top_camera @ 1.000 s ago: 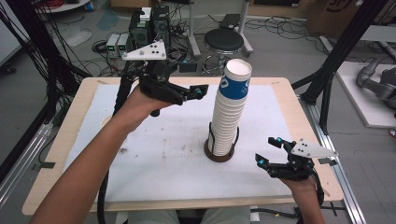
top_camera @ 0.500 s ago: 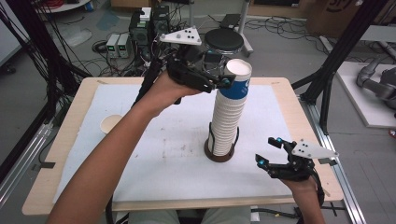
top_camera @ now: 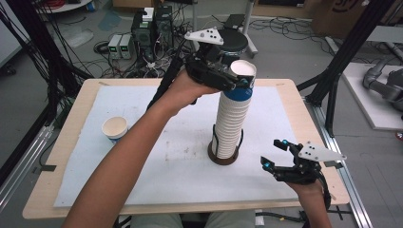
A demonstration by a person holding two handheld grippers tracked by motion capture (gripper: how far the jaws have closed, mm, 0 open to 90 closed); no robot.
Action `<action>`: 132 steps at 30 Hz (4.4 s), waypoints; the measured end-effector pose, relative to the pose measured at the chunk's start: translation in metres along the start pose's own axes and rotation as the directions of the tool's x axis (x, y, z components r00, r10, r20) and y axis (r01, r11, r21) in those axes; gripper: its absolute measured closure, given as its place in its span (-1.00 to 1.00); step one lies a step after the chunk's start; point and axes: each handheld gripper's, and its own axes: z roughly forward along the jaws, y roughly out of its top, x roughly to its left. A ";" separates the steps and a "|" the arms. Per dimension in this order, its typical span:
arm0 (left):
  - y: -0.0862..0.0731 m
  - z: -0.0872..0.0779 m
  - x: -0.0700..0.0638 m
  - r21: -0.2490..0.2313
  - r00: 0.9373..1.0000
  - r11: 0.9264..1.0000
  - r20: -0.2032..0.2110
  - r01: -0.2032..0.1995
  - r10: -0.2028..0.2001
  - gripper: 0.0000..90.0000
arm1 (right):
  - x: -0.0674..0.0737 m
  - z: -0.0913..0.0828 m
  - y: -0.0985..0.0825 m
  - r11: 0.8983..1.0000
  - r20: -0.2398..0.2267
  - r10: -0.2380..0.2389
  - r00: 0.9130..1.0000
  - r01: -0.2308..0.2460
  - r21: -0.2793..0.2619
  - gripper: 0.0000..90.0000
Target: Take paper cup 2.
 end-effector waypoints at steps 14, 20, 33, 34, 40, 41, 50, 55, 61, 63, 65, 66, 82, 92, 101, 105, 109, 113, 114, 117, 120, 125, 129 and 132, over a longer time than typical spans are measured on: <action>0.007 -0.003 -0.001 -0.028 1.000 0.999 0.006 -0.025 0.026 -0.30 | 0.000 0.000 0.000 1.000 0.001 0.000 1.000 0.000 -0.001 -0.53; 0.019 -0.012 -0.003 -0.076 1.000 0.997 0.003 -0.021 0.021 -0.29 | 0.000 0.000 0.000 1.000 0.002 0.000 1.000 0.000 -0.001 -0.53; 0.045 -0.034 -0.009 -0.193 1.000 0.981 0.003 -0.024 0.025 -0.29 | 0.000 0.000 0.000 1.000 -0.001 0.004 1.000 -0.004 -0.006 -0.53; 0.047 -0.036 -0.009 -0.205 1.000 0.979 0.004 -0.025 0.027 -0.29 | 0.000 0.001 0.000 1.000 -0.002 0.005 1.000 -0.005 -0.006 -0.53; 0.054 -0.051 -0.010 -0.247 1.000 0.969 -0.007 -0.025 0.024 -0.29 | 0.000 0.001 0.000 1.000 -0.003 0.005 1.000 -0.005 -0.005 -0.53; 0.054 -0.051 -0.010 -0.247 1.000 0.969 -0.007 -0.025 0.024 -0.29 | 0.000 0.001 0.000 1.000 -0.004 0.003 1.000 -0.003 -0.006 -0.53; 0.042 -0.084 -0.005 -0.229 0.998 0.972 -0.046 -0.041 0.031 -0.29 | 0.003 0.002 -0.001 1.000 -0.016 0.003 1.000 -0.003 -0.001 -0.53; 0.031 -0.100 -0.002 -0.218 0.998 0.975 -0.056 -0.039 0.027 -0.29 | 0.006 0.004 -0.001 1.000 -0.025 -0.004 1.000 0.004 -0.001 -0.53; 0.016 -0.118 -0.003 -0.211 0.998 0.976 -0.060 -0.048 0.036 -0.29 | 0.010 0.008 -0.002 1.000 -0.040 -0.011 0.999 0.011 0.010 -0.53; 0.009 -0.123 -0.003 -0.202 0.997 0.978 -0.065 -0.049 0.037 -0.29 | 0.011 0.009 -0.002 1.000 -0.043 -0.014 0.999 0.014 0.011 -0.53; -0.001 -0.127 -0.003 -0.192 0.997 0.980 -0.074 -0.044 0.030 -0.29 | 0.011 0.010 -0.003 1.000 -0.044 -0.014 0.999 0.015 0.013 -0.53; -0.006 -0.129 -0.003 -0.186 0.997 0.982 -0.075 -0.044 0.030 -0.29 | 0.012 0.010 -0.003 1.000 -0.045 -0.010 0.999 0.011 0.018 -0.53; -0.073 -0.151 -0.012 -0.142 0.994 0.989 -0.102 -0.049 0.035 -0.29 | 0.017 0.019 -0.006 0.999 -0.065 -0.015 0.998 0.018 0.040 -0.53; -0.101 -0.157 -0.019 -0.144 0.993 0.989 -0.114 -0.045 0.029 -0.29 | 0.021 0.025 -0.006 0.998 -0.074 -0.021 0.997 0.025 0.054 -0.53; -0.148 -0.158 -0.012 -0.186 0.991 0.982 -0.122 0.026 -0.049 -0.29 | 0.024 0.029 -0.006 0.997 -0.074 -0.024 0.997 0.029 0.070 -0.53; -0.170 -0.158 -0.009 -0.187 0.989 0.981 -0.131 0.050 -0.075 -0.29 | 0.024 0.030 -0.007 0.997 -0.074 -0.024 0.997 0.029 0.073 -0.53; -0.183 -0.158 -0.009 -0.184 0.987 0.981 -0.135 0.057 -0.083 -0.29 | 0.024 0.032 -0.008 0.996 -0.076 -0.025 0.997 0.031 0.080 -0.53; -0.195 -0.156 -0.012 -0.183 0.987 0.981 -0.140 0.057 -0.083 -0.29 | 0.024 0.034 -0.009 0.996 -0.081 -0.024 0.996 0.031 0.088 -0.53; -0.198 -0.155 -0.013 -0.185 0.987 0.981 -0.140 0.054 -0.081 -0.29 | 0.024 0.034 -0.009 0.996 -0.080 -0.023 0.997 0.030 0.089 -0.53; -0.205 -0.153 -0.015 -0.196 0.986 0.979 -0.141 0.057 -0.085 -0.29 | 0.023 0.035 -0.009 0.996 -0.080 -0.028 0.996 0.035 0.085 -0.53; -0.210 -0.151 -0.018 -0.197 0.987 0.979 -0.140 0.054 -0.083 -0.29 | 0.023 0.035 -0.008 0.996 -0.078 -0.021 0.997 0.028 0.080 -0.53; -0.216 -0.149 -0.021 -0.198 0.988 0.979 -0.135 0.052 -0.080 -0.29 | 0.022 0.037 -0.008 0.996 -0.080 -0.022 0.997 0.029 0.084 -0.53; -0.220 -0.147 -0.023 -0.199 0.987 0.978 -0.134 0.059 -0.087 -0.29 | 0.024 0.037 -0.008 0.996 -0.089 -0.027 0.996 0.035 0.085 -0.53; -0.220 -0.146 -0.024 -0.189 0.988 0.981 -0.134 0.053 -0.079 -0.29 | 0.025 0.037 -0.006 0.997 -0.096 -0.032 0.995 0.039 0.074 -0.53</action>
